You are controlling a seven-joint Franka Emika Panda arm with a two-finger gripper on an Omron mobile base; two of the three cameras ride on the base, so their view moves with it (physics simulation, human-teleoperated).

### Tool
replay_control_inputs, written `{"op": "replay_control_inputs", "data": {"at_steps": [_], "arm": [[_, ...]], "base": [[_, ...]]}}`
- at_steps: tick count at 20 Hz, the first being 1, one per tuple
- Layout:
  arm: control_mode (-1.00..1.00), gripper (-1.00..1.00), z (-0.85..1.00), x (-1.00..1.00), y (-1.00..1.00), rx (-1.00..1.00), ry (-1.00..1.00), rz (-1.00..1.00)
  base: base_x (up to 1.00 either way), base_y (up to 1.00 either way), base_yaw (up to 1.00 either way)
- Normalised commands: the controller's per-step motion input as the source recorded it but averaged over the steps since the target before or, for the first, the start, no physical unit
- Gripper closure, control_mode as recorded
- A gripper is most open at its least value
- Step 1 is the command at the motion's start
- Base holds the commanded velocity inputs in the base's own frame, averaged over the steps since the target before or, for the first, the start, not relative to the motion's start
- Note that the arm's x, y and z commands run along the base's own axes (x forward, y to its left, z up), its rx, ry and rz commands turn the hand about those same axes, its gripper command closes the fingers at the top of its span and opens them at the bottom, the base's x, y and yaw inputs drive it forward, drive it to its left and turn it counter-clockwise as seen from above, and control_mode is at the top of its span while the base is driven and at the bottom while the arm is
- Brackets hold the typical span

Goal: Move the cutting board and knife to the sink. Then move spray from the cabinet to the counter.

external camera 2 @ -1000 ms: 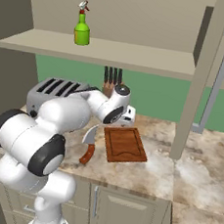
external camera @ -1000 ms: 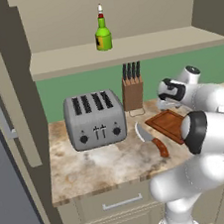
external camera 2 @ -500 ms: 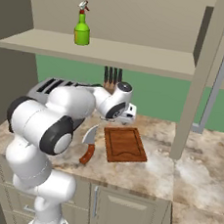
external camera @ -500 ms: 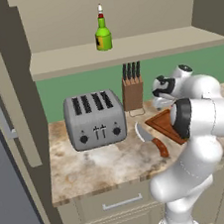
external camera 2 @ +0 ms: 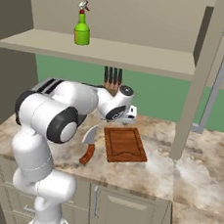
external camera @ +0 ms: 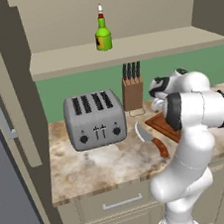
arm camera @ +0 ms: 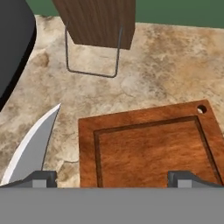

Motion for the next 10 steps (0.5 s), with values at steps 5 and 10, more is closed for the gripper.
{"op": "replay_control_inputs", "data": {"at_steps": [5,10], "arm": [[-1.0,-1.0,-0.19,0.31,0.0,0.0,0.0,0.06],[-1.0,-1.0,-0.2,0.37,0.0,-0.01,0.0,0.0]], "base": [[0.0,0.0,0.0],[0.0,0.0,0.0]]}}
